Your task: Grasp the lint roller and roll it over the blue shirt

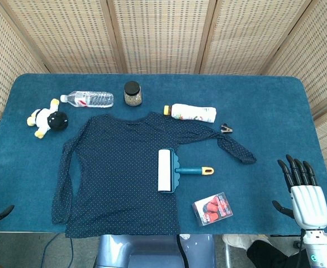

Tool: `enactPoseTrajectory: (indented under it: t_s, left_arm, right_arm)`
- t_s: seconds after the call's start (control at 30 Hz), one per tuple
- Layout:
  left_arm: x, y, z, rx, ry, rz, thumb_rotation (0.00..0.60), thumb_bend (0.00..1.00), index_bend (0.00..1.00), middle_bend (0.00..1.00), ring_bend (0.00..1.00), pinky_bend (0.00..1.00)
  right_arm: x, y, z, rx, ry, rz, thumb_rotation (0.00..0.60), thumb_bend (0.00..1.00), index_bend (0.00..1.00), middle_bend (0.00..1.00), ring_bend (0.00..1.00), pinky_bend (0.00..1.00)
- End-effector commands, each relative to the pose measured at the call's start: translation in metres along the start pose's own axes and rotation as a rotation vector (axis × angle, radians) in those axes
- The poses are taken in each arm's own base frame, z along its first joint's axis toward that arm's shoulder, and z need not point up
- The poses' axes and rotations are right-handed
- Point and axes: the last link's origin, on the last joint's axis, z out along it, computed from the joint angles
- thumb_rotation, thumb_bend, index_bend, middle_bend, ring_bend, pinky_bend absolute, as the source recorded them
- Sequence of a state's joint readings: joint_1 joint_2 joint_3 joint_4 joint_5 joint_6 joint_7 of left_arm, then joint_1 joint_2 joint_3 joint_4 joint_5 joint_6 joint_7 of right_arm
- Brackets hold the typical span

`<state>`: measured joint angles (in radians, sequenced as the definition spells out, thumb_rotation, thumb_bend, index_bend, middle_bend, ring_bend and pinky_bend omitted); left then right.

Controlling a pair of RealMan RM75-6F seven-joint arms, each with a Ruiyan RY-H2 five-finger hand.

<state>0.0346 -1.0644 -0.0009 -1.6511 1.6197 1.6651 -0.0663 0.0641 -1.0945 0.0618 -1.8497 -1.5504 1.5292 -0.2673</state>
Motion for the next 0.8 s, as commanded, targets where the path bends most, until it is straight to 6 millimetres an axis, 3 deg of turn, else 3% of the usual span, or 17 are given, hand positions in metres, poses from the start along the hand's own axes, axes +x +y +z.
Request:
enactPoseTrajectory:
  t_s: [0.03, 0.27, 0.37, 0.4, 0.47, 0.53, 0.6, 0.63, 0.73, 0.8]
  left_arm:
    - [-0.001, 0.000, 0.000, 0.001, -0.002, 0.002, 0.600, 0.00, 0.00, 0.00, 0.00, 0.00]
    - [-0.002, 0.000, 0.005, -0.002, -0.013, 0.000, 0.600, 0.00, 0.00, 0.00, 0.00, 0.00]
    - [-0.002, 0.000, 0.010, 0.004, -0.014, -0.003, 0.600, 0.00, 0.00, 0.00, 0.00, 0.00]
    - [-0.002, 0.000, 0.013, 0.005, -0.015, -0.002, 0.600, 0.00, 0.00, 0.00, 0.00, 0.00]
    - [-0.003, 0.000, 0.016, 0.011, -0.021, -0.003, 0.600, 0.00, 0.00, 0.00, 0.00, 0.00]
    - [-0.005, 0.000, 0.020, 0.018, -0.032, -0.005, 0.600, 0.00, 0.00, 0.00, 0.00, 0.00]
    - [-0.007, -0.001, 0.022, 0.024, -0.046, -0.005, 0.600, 0.00, 0.00, 0.00, 0.00, 0.00]
    - [-0.007, -0.001, 0.023, 0.027, -0.049, -0.005, 0.600, 0.00, 0.00, 0.00, 0.00, 0.00]
    - [-0.008, -0.002, 0.028, 0.041, -0.056, -0.006, 0.600, 0.00, 0.00, 0.00, 0.00, 0.00]
    - [-0.009, -0.004, 0.031, 0.051, -0.061, -0.009, 0.600, 0.00, 0.00, 0.00, 0.00, 0.00]
  right_arm:
    - [0.001, 0.000, 0.000, 0.000, 0.000, 0.001, 0.600, 0.00, 0.00, 0.00, 0.00, 0.00]
    - [-0.003, 0.000, 0.004, -0.007, -0.011, 0.006, 0.600, 0.00, 0.00, 0.00, 0.00, 0.00]
    - [-0.005, -0.003, 0.019, 0.001, -0.022, -0.006, 0.600, 0.00, 0.00, 0.00, 0.02, 0.00]
    - [-0.004, -0.006, 0.028, 0.012, -0.022, -0.020, 0.600, 0.00, 0.00, 0.04, 0.09, 0.00]
    - [0.001, -0.015, 0.051, 0.053, -0.011, -0.056, 0.600, 0.00, 0.00, 0.24, 0.33, 0.12]
    - [0.006, -0.028, 0.077, 0.105, -0.013, -0.078, 0.600, 0.00, 0.00, 0.56, 0.64, 0.56]
    - [0.010, -0.046, 0.103, 0.163, -0.033, -0.077, 0.600, 0.00, 0.00, 0.74, 0.81, 0.88]
    - [0.011, -0.052, 0.111, 0.178, -0.049, -0.070, 0.600, 0.00, 0.00, 0.82, 0.89, 0.97]
    - [0.009, -0.084, 0.142, 0.239, -0.163, -0.048, 0.600, 0.00, 0.00, 0.93, 0.99, 1.00]
    - [0.007, -0.108, 0.156, 0.269, -0.216, -0.038, 0.600, 0.00, 0.00, 0.97, 1.00, 1.00]
